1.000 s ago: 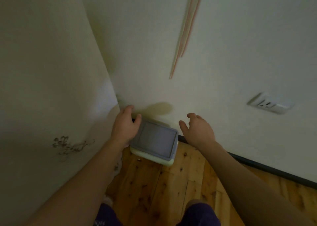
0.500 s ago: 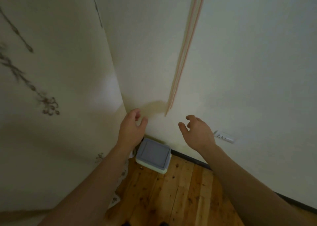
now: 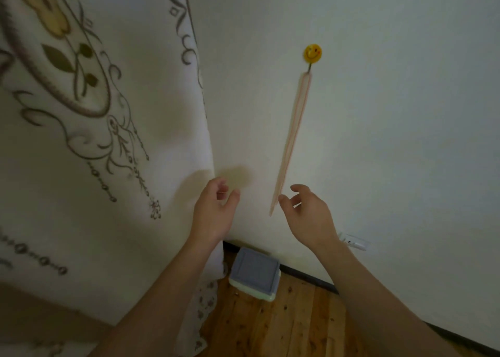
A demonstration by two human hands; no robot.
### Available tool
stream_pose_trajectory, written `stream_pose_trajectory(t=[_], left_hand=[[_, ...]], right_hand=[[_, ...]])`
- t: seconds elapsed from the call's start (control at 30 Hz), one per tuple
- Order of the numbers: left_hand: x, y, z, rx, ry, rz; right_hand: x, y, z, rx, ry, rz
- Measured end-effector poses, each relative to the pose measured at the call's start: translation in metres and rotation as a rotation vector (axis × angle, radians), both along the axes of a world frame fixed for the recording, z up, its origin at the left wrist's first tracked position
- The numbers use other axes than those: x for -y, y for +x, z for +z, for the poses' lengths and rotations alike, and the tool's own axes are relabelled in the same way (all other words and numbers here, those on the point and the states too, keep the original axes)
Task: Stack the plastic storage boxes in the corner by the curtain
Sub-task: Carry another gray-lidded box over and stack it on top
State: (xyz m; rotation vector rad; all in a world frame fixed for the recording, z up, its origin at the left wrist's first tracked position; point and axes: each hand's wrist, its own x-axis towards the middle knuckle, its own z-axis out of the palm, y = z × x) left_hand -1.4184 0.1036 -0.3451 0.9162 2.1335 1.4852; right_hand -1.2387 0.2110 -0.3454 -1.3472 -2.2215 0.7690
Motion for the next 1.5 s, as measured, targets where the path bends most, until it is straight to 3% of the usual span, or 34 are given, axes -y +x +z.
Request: stream_pose_trajectory(t=[0.27,0.43,1.07,1.5], left_hand=[[0.063,0.000,0.026,0.039,0.101,0.089],[0.091,0.013,0.036,0.041,0.160,0.207],[0.206,0.175,0.054,0.021,0.170,0.706],[0.346,0.281,0.054,-0.115,0.163,1.180]], right_hand=[[0.049,-0.019,0.027,-0.333,-0.043,0.005],[0.073,-0.028,0.034,-0.428,-0.087,0.100],[0.127,0.015,0.050,-0.350,-0.195,0.737],[0.277,0.049,0.057,-0.320,-0.299,1.186]])
